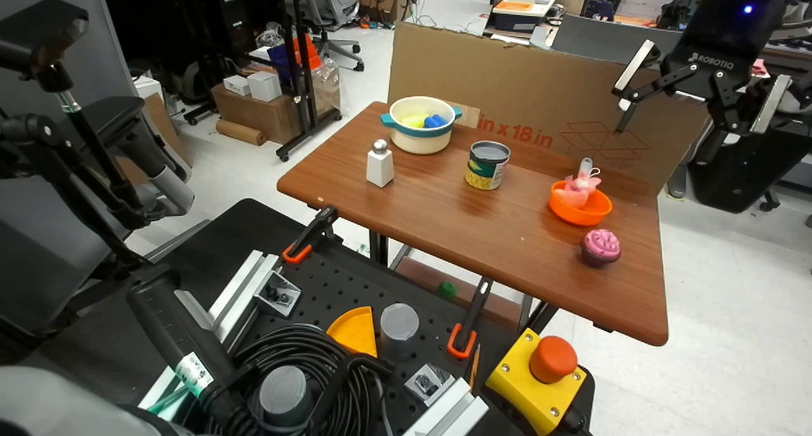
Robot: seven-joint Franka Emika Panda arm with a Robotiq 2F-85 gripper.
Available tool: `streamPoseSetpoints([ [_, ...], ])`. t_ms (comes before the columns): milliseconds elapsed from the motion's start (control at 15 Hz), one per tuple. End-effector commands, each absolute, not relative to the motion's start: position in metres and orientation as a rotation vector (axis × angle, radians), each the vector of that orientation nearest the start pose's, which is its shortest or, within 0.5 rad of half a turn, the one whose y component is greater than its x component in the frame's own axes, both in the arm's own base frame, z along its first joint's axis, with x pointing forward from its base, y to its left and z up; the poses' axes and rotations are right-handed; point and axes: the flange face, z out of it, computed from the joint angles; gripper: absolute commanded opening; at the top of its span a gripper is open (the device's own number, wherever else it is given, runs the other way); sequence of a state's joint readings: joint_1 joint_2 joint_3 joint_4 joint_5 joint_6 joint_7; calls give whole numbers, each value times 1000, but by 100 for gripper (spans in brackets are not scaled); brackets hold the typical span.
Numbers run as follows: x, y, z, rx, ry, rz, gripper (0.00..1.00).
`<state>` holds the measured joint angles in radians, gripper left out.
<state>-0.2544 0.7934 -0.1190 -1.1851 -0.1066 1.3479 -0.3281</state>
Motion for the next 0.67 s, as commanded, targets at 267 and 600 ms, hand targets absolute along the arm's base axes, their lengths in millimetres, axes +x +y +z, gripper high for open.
streamPoseSetpoints([
  [267, 645, -253, 294, -3093, 275, 1030, 100],
  [600, 646, -252, 293, -3064, 233, 1040, 100],
])
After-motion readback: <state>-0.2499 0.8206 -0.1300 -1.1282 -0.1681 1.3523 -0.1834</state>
